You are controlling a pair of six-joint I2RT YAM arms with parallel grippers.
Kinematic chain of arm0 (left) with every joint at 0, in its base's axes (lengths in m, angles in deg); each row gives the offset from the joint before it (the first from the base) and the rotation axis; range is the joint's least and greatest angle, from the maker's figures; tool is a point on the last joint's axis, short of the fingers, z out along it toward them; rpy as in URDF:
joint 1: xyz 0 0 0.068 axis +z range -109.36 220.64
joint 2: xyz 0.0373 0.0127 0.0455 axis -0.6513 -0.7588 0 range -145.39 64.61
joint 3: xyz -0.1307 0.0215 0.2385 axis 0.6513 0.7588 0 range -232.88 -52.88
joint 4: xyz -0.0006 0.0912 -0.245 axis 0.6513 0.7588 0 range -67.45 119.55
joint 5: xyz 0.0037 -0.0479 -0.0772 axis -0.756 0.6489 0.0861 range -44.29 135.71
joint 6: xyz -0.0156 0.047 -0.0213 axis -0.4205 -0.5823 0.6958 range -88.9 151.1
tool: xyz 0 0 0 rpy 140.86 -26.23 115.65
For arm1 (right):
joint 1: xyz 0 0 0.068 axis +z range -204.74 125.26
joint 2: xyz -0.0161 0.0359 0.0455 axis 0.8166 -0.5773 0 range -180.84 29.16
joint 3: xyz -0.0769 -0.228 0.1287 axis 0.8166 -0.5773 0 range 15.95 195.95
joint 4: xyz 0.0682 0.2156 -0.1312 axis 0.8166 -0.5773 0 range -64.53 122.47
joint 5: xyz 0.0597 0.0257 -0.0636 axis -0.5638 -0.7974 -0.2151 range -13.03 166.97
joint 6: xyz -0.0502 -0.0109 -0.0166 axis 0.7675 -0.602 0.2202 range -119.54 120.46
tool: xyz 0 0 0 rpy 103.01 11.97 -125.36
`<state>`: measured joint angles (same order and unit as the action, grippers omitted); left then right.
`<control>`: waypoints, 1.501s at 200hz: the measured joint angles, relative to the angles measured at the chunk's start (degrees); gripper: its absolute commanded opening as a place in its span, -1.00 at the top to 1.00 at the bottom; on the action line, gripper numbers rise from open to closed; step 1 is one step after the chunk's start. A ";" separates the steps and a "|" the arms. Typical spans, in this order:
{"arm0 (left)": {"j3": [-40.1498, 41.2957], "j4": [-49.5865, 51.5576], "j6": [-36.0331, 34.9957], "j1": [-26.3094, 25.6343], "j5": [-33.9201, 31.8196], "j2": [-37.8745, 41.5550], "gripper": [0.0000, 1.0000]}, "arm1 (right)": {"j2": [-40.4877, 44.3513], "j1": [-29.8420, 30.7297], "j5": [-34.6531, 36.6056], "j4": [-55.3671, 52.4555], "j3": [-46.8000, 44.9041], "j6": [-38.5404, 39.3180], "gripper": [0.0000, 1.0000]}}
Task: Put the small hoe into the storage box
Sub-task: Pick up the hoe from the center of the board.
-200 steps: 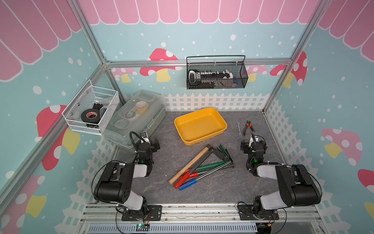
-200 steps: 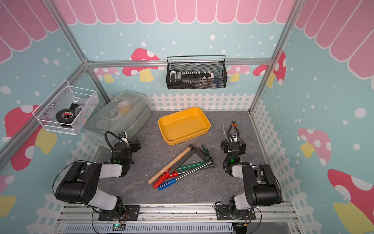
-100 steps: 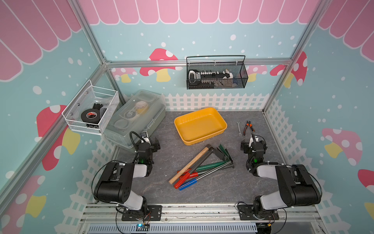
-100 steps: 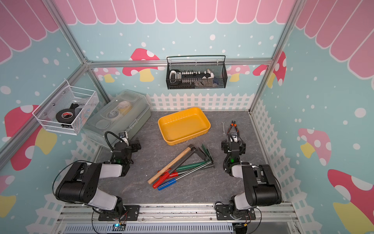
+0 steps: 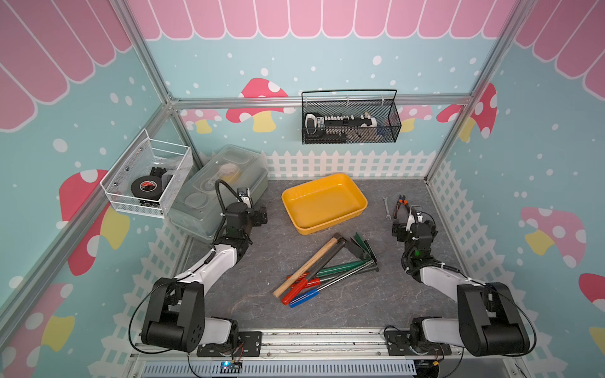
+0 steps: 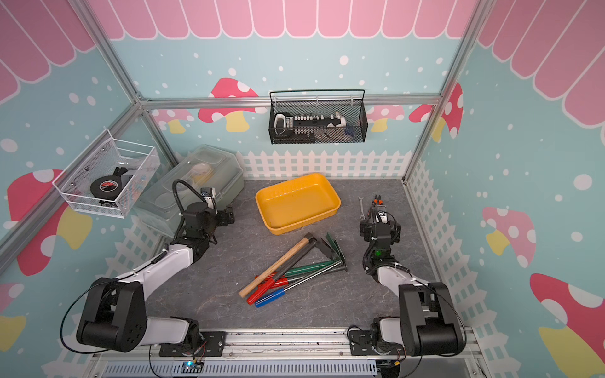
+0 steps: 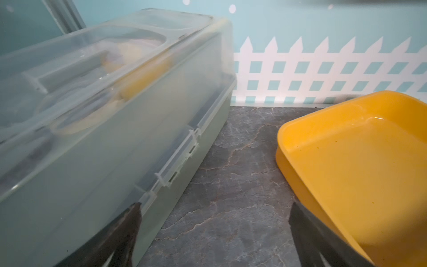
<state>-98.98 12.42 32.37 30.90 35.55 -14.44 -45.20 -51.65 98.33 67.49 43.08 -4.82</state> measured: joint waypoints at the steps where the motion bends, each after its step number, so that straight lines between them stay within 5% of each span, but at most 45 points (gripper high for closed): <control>1: -0.17 0.33 -0.02 -0.15 -0.02 0.00 -0.98 | 0.07 0.00 0.00 -0.17 0.07 0.00 -0.97; 117: -11.08 36.17 -0.20 -22.12 2.32 9.14 -0.97 | 7.21 5.35 3.28 -32.74 10.73 -14.51 -0.97; 178: -10.95 44.24 0.17 -32.83 4.46 13.51 -0.98 | 13.81 6.36 -7.26 -41.75 10.40 -18.34 -0.94; 300: -11.17 48.94 6.05 -50.84 6.84 -1.92 -0.91 | 16.68 8.96 -13.46 -59.63 13.53 -21.75 -0.97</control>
<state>-110.15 61.35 38.43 -19.94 42.39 -16.36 -28.53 -42.69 84.87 7.87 56.61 -26.56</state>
